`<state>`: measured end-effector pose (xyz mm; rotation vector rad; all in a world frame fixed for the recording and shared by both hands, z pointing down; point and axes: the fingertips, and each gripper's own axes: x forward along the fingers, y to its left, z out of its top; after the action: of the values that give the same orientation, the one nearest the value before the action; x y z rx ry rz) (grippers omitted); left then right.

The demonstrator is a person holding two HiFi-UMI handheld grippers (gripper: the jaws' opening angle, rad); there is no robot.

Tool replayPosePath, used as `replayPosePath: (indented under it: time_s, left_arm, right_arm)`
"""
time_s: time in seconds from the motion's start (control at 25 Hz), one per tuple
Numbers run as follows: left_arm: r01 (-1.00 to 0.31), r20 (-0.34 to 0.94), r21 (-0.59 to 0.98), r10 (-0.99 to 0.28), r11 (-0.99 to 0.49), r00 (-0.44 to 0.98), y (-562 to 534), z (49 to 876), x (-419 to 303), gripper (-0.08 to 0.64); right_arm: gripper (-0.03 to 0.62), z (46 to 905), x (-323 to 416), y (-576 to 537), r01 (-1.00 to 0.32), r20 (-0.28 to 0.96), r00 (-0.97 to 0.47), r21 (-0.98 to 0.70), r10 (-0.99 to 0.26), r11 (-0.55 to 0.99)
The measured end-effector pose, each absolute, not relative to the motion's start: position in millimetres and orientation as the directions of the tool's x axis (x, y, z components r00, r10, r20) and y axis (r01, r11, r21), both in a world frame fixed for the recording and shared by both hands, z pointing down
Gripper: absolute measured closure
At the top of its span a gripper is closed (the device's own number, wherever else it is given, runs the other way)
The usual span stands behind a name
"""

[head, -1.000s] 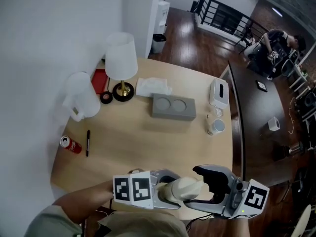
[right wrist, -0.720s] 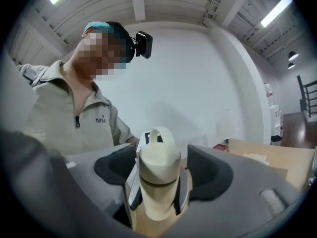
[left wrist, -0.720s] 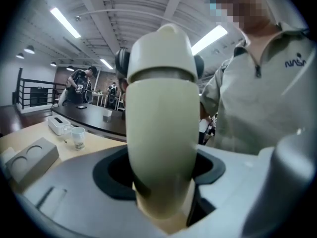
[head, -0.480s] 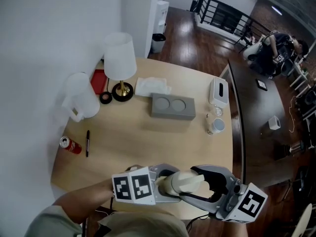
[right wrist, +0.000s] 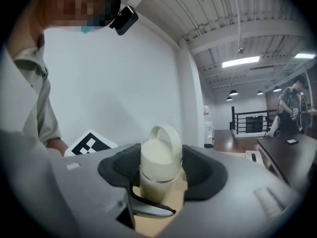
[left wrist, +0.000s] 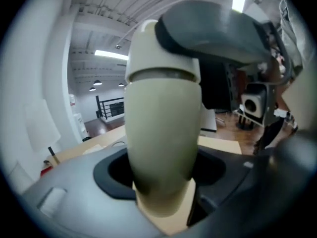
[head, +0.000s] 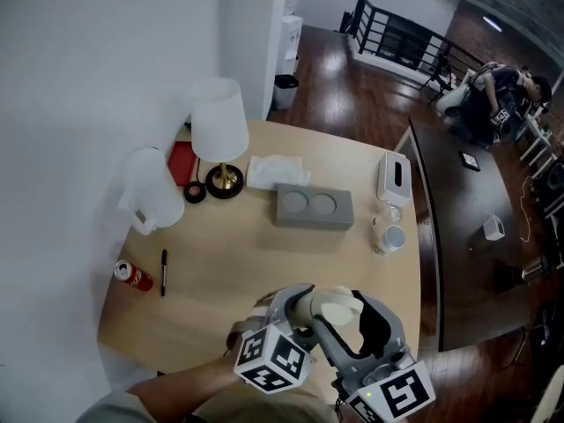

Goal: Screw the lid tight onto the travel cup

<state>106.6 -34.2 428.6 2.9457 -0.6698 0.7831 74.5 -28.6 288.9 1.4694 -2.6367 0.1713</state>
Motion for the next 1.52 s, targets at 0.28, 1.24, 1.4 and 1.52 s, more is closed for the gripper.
replayPosePath:
  time_s: [0.28, 1.24, 1.4, 1.52]
  left_arm:
    - [-0.044, 0.351, 0.136, 0.007, -0.99, 0.936, 12, 404, 112, 0.244]
    - [-0.285, 0.437, -0.058, -0.28, -0.957, 0.854, -15, 400, 110, 0.245]
    - [-0.441, 0.466, -0.148, -0.456, -0.885, 0.758, -41, 410, 99, 0.244]
    - [-0.332, 0.435, -0.017, -0.306, -0.943, 0.847, -26, 409, 103, 0.244]
  right_arm:
    - [0.324, 273, 69, -3, -0.69, 0.132, -0.722, -0.08, -0.679, 0.719]
    - [0.322, 260, 71, -17, -0.793, 0.078, -0.609, -0.051, -0.789, 0.607]
    - [0.325, 268, 72, -29, -0.875, 0.1, -0.484, -0.065, -0.87, 0.479]
    - [0.324, 265, 66, -23, -0.851, 0.099, -0.526, -0.074, -0.845, 0.521]
